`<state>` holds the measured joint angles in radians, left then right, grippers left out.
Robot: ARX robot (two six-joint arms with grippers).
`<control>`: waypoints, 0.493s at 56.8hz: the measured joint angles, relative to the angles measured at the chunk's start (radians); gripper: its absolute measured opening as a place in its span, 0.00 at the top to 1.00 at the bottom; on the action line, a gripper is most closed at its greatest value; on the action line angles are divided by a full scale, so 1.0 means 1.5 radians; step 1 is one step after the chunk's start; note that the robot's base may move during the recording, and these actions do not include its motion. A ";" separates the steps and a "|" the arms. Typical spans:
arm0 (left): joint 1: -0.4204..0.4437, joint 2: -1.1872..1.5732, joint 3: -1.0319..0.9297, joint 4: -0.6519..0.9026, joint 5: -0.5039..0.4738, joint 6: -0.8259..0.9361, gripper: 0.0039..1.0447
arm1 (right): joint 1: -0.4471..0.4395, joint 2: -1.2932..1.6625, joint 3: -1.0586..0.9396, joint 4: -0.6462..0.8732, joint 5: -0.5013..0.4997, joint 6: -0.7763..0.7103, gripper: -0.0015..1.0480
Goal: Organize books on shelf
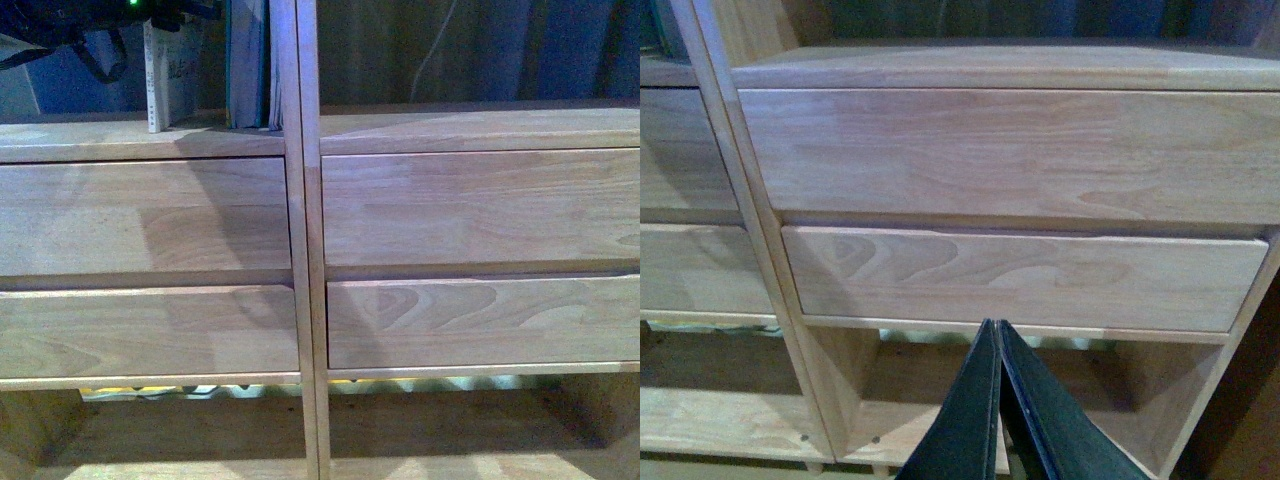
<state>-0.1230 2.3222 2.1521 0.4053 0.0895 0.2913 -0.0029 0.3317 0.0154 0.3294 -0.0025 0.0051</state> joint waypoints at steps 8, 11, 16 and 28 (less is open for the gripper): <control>0.001 0.002 0.000 0.006 0.005 0.000 0.94 | 0.000 -0.030 0.000 -0.027 0.000 0.000 0.97; 0.001 0.002 -0.001 0.007 0.009 0.000 0.94 | 0.000 -0.040 0.000 -0.039 0.000 0.000 0.97; 0.001 0.002 -0.007 0.013 0.016 0.000 0.94 | 0.000 -0.057 0.000 -0.055 0.000 0.000 0.97; 0.001 0.002 -0.035 0.018 0.035 0.000 0.70 | 0.000 -0.090 0.000 -0.088 0.000 0.000 0.97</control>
<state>-0.1219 2.3257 2.0998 0.4320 0.1425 0.2909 -0.0029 0.1974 0.0154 0.1978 -0.0021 0.0048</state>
